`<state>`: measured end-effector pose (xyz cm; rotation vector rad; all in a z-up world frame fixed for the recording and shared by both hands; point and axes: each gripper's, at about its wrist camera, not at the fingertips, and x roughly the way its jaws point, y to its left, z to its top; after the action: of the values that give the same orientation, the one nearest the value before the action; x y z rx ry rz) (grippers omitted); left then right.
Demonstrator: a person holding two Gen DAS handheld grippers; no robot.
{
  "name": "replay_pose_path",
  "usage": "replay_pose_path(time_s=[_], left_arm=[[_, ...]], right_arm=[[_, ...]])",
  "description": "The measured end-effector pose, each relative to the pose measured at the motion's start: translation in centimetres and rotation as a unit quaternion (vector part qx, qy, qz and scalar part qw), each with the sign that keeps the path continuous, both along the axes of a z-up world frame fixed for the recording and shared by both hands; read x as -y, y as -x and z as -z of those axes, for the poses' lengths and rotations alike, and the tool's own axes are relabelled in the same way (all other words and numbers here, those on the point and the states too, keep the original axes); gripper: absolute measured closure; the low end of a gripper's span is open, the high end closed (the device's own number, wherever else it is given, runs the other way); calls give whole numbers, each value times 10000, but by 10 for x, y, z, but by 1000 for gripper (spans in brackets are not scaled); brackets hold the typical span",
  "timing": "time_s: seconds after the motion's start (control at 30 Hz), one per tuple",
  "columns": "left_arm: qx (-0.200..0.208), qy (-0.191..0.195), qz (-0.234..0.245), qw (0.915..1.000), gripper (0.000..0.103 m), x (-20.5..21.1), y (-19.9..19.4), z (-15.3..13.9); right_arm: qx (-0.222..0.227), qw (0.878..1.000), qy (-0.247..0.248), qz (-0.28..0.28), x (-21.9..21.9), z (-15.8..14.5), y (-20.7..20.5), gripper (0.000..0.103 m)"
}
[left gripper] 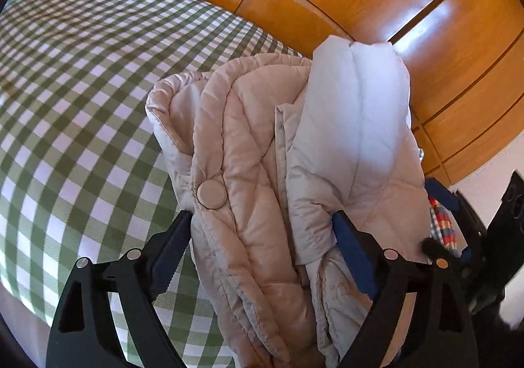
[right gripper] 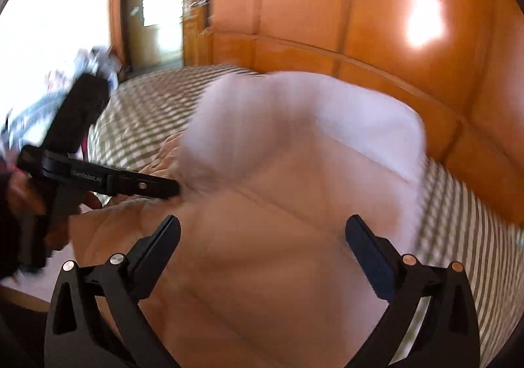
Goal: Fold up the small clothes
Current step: 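Hold the jacket bundle with both grippers and lift it off the bed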
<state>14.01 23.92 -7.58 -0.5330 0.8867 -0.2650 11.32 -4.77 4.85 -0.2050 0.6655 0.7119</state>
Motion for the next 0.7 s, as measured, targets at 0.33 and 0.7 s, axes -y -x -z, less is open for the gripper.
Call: replay_pose_path(time_s=[0.33,0.7], left_arm=[[-18,267,444,9987,17,-2,-5,12],[256,1143,596,9913,34,-9,-1,31]], right_arm=[[-2682,9360,-2226,484,102,61,-47,2],[-3323,9053,-2646,38,61,86,-59,21]])
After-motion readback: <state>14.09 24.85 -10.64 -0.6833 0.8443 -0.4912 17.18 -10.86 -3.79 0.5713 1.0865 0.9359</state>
